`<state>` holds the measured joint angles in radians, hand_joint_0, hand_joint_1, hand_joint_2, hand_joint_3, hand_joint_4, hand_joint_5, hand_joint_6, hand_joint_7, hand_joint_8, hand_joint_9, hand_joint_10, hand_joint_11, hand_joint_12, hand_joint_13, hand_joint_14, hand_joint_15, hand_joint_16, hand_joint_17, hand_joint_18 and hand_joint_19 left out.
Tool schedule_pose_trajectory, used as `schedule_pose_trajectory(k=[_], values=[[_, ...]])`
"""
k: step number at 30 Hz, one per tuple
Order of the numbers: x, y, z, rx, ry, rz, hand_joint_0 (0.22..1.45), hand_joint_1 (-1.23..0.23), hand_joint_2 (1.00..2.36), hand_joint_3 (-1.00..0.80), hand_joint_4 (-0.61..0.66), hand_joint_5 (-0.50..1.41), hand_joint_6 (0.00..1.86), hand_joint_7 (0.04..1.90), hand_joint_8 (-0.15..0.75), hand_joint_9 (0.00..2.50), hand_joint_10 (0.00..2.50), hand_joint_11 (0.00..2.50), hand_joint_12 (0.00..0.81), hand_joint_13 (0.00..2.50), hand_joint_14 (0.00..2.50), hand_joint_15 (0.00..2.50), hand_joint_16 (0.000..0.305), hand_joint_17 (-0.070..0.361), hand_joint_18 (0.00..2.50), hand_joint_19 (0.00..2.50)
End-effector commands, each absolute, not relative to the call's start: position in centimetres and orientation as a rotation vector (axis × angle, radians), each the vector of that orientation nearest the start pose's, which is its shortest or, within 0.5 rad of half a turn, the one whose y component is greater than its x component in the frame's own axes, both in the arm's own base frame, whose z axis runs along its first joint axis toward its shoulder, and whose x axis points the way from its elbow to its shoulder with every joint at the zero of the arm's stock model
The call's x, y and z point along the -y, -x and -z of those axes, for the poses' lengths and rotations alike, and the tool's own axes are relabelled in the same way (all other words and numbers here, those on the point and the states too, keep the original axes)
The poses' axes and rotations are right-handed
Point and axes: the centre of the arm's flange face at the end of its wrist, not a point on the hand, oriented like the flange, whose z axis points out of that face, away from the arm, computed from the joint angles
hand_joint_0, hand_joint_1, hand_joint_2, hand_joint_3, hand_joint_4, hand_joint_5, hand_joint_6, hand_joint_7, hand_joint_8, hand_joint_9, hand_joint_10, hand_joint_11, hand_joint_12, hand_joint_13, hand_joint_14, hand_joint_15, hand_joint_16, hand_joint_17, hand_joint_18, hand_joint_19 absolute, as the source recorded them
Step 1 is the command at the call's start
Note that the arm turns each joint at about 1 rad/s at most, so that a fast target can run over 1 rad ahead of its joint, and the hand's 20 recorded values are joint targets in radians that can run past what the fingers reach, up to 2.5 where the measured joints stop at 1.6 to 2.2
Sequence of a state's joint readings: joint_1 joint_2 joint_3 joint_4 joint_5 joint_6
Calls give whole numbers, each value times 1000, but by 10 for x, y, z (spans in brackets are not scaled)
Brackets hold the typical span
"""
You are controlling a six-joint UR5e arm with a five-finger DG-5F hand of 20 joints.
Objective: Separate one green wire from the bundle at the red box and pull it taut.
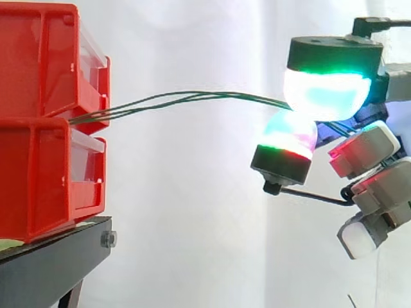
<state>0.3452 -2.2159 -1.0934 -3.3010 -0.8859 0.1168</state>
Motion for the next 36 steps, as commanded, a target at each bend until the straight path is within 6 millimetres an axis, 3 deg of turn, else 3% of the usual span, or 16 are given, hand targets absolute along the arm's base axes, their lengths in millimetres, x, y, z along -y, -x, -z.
schedule_pose_trajectory(k=[1,6,11,15,25,36], values=[[-46,-709,-318,-1146,-1508,-774,692,-888,1002,-486,50,-160,915,996,233,1251,22,1002,341,1239,29,1096,48,109,731,591],[-46,-709,-318,-1144,-1508,-773,670,-872,1000,-500,71,-159,910,1010,234,1254,21,997,344,1230,29,1088,48,109,731,589],[-47,-709,-318,-1148,-1508,-774,518,-704,1000,-500,111,-151,899,997,253,1285,21,965,375,1256,28,1055,52,117,762,610],[-45,-709,-318,-1149,-1511,-770,522,-623,1000,-500,111,-150,888,994,258,1292,21,954,369,1252,27,1033,53,119,764,622],[-44,-708,-319,-1149,-1511,-768,614,-771,1017,-249,60,-156,889,1129,250,1257,22,969,351,1213,29,1032,50,113,733,627],[-43,-708,-319,-1148,-1511,-767,675,-864,1021,-180,-66,-168,929,1091,242,1221,22,974,349,1182,30,1003,49,111,722,591]])
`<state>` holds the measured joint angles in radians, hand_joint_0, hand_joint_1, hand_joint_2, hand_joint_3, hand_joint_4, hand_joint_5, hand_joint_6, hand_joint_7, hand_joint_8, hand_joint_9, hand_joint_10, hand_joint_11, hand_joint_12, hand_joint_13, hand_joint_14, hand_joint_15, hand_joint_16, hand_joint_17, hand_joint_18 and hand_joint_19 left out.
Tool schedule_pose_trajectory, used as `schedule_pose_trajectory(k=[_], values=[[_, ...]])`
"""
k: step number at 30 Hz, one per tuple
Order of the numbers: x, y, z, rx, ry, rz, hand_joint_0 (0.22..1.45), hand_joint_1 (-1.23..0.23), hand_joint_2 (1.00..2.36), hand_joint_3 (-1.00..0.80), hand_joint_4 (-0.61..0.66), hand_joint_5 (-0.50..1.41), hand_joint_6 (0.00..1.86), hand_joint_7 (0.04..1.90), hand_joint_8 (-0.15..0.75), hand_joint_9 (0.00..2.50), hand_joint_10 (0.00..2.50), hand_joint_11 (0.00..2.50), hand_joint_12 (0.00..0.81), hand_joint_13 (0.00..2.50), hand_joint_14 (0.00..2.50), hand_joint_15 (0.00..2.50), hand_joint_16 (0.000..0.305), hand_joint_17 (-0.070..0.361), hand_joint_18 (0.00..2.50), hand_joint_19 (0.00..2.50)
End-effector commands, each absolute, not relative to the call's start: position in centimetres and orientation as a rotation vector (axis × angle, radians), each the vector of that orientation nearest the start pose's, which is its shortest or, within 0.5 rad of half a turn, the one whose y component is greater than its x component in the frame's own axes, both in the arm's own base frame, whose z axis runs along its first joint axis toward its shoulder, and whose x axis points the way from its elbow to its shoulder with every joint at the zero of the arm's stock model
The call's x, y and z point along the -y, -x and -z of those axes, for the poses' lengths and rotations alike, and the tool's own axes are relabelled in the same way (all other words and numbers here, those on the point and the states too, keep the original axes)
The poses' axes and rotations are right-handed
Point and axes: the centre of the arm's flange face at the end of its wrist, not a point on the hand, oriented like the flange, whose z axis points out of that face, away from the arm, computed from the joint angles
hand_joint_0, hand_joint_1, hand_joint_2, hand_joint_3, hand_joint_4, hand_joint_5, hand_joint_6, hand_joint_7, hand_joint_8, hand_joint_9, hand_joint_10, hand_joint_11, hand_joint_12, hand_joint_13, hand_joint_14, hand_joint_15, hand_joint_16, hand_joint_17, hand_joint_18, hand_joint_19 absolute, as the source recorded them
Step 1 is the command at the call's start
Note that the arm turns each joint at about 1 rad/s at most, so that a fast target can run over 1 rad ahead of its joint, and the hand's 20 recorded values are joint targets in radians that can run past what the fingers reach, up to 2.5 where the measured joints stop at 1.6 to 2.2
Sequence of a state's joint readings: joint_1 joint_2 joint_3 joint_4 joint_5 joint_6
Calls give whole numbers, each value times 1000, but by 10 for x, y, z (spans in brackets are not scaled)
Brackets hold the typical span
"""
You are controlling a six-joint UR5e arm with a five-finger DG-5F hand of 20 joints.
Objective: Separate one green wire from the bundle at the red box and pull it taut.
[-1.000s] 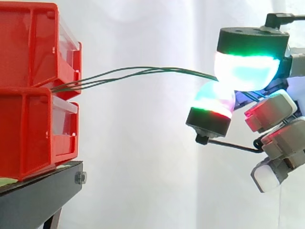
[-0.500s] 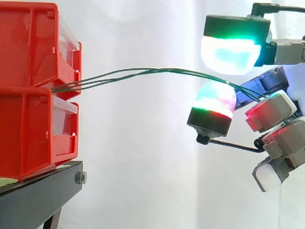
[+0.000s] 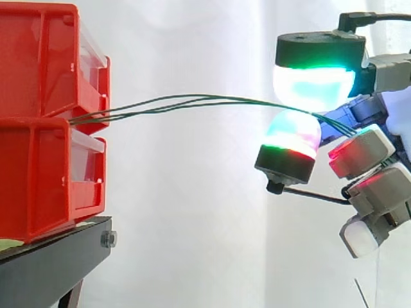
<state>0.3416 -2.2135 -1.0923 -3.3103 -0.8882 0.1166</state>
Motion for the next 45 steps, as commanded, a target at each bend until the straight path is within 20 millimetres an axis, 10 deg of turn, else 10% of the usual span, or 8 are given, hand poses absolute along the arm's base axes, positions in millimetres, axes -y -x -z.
schedule_pose_trajectory(k=[1,25,35,45], values=[[-44,-708,-319,-1148,-1512,-769,686,-877,1020,-200,-64,-170,929,1113,239,1218,22,973,349,1180,30,1001,49,111,722,583],[-43,-708,-319,-1150,-1513,-764,563,-735,1000,-500,83,-158,913,989,240,1283,22,980,359,1226,30,1024,50,112,742,605],[-43,-708,-318,-1154,-1513,-763,507,-694,1000,-500,107,-172,906,956,247,1464,1,1554,356,1372,23,1276,54,121,798,613],[-41,-708,-320,-1148,-1513,-762,499,-624,1000,-500,119,-177,905,911,248,1417,419,1437,355,1437,16,1391,55,124,814,628]])
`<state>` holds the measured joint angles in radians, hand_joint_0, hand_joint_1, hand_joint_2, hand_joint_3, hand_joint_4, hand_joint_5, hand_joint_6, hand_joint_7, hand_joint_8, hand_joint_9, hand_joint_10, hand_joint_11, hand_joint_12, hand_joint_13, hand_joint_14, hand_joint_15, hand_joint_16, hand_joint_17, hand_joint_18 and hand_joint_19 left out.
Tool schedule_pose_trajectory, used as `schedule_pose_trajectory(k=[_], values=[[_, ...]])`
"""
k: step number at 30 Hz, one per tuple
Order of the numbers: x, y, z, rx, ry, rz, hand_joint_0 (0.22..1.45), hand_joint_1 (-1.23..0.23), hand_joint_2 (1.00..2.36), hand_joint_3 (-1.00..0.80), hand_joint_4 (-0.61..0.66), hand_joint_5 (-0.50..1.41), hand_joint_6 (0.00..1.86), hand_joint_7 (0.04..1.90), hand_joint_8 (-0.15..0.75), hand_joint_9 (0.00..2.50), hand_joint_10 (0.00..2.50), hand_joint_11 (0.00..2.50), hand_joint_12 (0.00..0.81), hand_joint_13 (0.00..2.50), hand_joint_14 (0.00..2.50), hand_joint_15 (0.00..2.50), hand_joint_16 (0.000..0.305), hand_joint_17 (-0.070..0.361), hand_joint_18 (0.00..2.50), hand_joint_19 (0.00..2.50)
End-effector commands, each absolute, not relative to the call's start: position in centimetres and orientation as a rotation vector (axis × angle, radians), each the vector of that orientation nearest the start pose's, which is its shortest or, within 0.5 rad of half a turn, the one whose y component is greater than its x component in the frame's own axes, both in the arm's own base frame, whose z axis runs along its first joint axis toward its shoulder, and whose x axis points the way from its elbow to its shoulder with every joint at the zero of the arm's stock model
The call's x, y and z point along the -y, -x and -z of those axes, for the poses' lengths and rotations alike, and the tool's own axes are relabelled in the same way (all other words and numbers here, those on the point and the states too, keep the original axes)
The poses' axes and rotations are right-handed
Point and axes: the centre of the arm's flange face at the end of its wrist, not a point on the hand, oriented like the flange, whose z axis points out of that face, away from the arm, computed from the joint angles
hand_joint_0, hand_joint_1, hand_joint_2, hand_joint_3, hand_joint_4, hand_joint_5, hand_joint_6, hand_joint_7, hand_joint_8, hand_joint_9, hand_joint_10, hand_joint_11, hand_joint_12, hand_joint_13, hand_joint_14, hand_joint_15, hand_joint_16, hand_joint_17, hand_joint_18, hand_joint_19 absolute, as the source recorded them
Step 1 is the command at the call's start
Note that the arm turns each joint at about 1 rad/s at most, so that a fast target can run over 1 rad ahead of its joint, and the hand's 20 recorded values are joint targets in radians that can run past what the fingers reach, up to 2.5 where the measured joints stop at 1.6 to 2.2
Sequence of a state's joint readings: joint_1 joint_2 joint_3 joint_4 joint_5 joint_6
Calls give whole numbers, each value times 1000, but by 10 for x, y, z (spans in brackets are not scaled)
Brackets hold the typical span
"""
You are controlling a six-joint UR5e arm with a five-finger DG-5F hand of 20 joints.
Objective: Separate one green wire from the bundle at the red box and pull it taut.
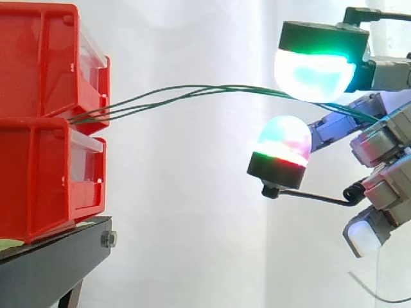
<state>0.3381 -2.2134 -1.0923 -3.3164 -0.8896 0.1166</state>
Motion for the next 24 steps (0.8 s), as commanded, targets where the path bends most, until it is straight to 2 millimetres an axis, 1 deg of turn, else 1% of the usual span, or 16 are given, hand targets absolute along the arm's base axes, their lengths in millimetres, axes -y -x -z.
schedule_pose_trajectory(k=[1,5,10,13,15,19,21,23,24], values=[[-41,-708,-319,-1149,-1514,-761,496,-610,1000,-500,117,-177,904,918,242,1415,430,1433,346,1434,17,1406,55,125,815,628],[-40,-708,-320,-1149,-1514,-761,489,-550,1000,-500,118,-178,901,920,252,1412,389,1434,352,1432,15,1400,57,127,820,625],[-38,-704,-325,-1155,-1516,-755,486,-553,1000,-500,118,-178,899,923,248,1414,354,1437,360,1431,16,1385,57,129,820,634],[-34,-698,-338,-1163,-1518,-741,513,-553,1000,-500,112,-178,897,935,235,1420,289,1480,338,1420,17,1383,55,124,799,642],[-32,-696,-341,-1166,-1521,-732,543,-584,1001,-489,101,-176,902,968,227,1428,231,1534,331,1408,17,1394,53,120,783,654],[-29,-691,-357,-1175,-1521,-718,587,-666,1010,-378,98,-174,911,984,217,1438,182,1568,308,1397,19,1404,52,117,769,654],[-29,-689,-363,-1188,-1525,-703,599,-690,1011,-347,91,-174,913,993,218,1436,185,1574,311,1397,20,1401,52,116,768,663],[-28,-689,-365,-1192,-1526,-695,612,-716,1013,-313,84,-172,919,988,218,1438,180,1569,306,1397,20,1406,51,115,768,662],[-28,-689,-366,-1192,-1526,-695,615,-721,1014,-304,75,-172,920,989,214,1440,185,1569,316,1398,21,1403,51,115,769,655]])
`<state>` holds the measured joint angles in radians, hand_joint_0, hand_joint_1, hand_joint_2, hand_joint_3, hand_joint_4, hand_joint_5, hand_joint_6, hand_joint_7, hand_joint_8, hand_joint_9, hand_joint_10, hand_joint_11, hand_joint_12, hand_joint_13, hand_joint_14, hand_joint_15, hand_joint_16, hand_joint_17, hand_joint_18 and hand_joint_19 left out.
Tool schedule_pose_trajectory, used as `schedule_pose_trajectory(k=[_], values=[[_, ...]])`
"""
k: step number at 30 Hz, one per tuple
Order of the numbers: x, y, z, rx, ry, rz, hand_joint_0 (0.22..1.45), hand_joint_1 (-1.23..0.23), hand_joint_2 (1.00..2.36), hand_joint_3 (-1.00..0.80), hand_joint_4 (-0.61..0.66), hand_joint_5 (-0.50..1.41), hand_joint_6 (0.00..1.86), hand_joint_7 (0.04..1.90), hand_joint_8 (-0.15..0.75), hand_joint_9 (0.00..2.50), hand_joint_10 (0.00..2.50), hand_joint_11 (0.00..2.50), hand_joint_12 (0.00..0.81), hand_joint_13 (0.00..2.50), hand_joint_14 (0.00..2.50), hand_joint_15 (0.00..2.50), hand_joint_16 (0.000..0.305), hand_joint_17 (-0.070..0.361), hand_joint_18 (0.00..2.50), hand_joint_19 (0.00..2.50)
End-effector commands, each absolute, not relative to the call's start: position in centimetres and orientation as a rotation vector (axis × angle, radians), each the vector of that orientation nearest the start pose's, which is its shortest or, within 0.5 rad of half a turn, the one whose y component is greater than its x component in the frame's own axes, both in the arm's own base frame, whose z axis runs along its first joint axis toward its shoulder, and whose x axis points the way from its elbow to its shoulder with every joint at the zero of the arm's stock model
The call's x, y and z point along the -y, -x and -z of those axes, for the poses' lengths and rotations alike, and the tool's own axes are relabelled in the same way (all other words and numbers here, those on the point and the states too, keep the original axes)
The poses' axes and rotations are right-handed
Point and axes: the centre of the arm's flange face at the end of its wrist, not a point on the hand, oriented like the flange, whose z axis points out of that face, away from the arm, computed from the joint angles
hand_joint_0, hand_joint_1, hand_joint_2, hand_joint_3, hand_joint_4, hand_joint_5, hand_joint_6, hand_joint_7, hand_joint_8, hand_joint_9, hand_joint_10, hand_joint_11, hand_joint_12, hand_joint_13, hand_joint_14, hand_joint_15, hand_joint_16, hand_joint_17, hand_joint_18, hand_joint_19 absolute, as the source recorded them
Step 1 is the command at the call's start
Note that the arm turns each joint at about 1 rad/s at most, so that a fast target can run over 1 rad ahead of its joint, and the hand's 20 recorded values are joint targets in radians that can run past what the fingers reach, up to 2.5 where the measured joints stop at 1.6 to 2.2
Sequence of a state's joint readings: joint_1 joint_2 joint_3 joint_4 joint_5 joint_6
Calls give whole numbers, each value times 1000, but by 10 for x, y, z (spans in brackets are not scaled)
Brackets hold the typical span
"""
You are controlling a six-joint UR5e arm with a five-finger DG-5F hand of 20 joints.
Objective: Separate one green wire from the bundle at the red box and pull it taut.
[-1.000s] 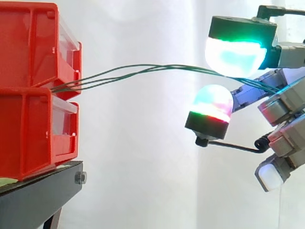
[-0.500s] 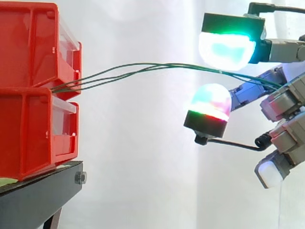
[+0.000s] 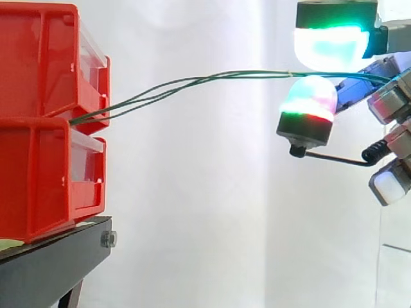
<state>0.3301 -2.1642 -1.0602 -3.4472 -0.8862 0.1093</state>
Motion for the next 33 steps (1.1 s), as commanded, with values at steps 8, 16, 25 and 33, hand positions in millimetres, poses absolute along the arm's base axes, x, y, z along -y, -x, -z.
schedule_pose_trajectory(k=[8,16,25,33], values=[[-30,-690,-367,-1191,-1513,-700,608,-714,1013,-329,90,-171,925,972,220,1442,187,1573,314,1399,19,1401,51,115,771,662],[-26,-697,-363,-1185,-1486,-701,580,-680,1009,-385,90,-170,918,969,225,1457,163,1581,314,1404,19,1403,51,116,774,659],[-27,-712,-343,-1187,-1461,-735,565,-662,1010,-354,90,-165,918,996,229,1466,143,1615,325,1398,20,1403,52,117,778,668],[-27,-714,-343,-1191,-1441,-731,578,-623,1010,-370,87,-161,911,1014,220,1480,107,1638,321,1399,21,1387,52,116,775,671]])
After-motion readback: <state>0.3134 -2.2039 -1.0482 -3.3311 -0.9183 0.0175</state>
